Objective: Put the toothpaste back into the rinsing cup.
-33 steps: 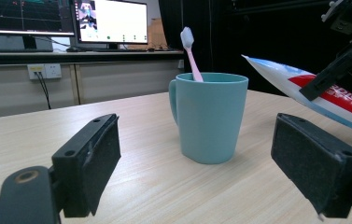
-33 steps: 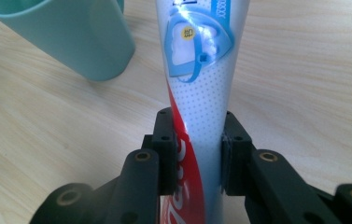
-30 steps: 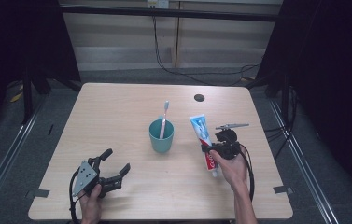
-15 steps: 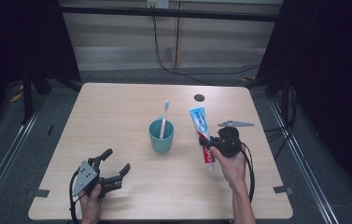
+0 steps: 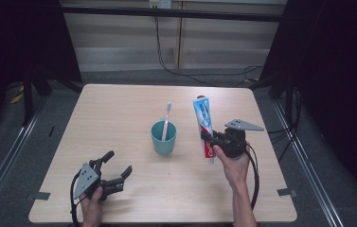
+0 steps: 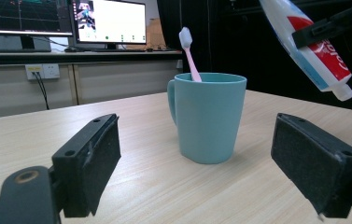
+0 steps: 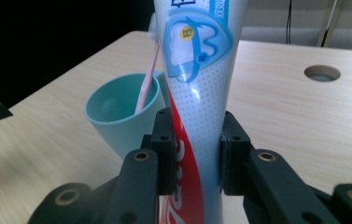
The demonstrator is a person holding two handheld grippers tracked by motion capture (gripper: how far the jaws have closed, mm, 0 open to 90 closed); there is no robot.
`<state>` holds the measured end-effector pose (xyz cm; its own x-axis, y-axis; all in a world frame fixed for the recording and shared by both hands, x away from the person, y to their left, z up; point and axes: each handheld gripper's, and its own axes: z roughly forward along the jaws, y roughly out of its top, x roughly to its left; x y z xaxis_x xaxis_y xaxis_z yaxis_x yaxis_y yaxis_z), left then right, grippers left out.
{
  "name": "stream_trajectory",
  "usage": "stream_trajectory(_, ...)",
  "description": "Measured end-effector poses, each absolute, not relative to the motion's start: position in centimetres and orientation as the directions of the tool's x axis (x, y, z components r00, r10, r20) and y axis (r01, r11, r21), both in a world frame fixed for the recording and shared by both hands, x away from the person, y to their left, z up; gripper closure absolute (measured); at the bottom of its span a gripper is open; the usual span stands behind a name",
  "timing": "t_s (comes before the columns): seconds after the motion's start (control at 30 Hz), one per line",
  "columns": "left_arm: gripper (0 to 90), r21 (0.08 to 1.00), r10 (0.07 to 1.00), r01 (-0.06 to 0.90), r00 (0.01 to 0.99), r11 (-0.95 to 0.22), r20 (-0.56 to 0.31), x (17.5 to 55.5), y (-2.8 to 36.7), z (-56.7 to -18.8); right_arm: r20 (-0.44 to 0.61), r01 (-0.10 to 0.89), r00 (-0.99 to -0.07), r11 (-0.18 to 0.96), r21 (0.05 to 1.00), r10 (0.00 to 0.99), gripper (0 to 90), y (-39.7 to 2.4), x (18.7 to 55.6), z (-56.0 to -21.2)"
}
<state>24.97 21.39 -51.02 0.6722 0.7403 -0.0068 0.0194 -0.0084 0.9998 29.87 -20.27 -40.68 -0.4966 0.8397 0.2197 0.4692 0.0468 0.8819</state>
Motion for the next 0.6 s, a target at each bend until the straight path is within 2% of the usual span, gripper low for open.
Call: stream_trajectory(0.6,15.6,1.000,0.740,0.018,0.673,-0.005,-0.008,25.0,21.4,-51.0,0.193,0.310,-0.537,-0.021,0.950,0.821,72.6,-19.1,30.0,-39.5)
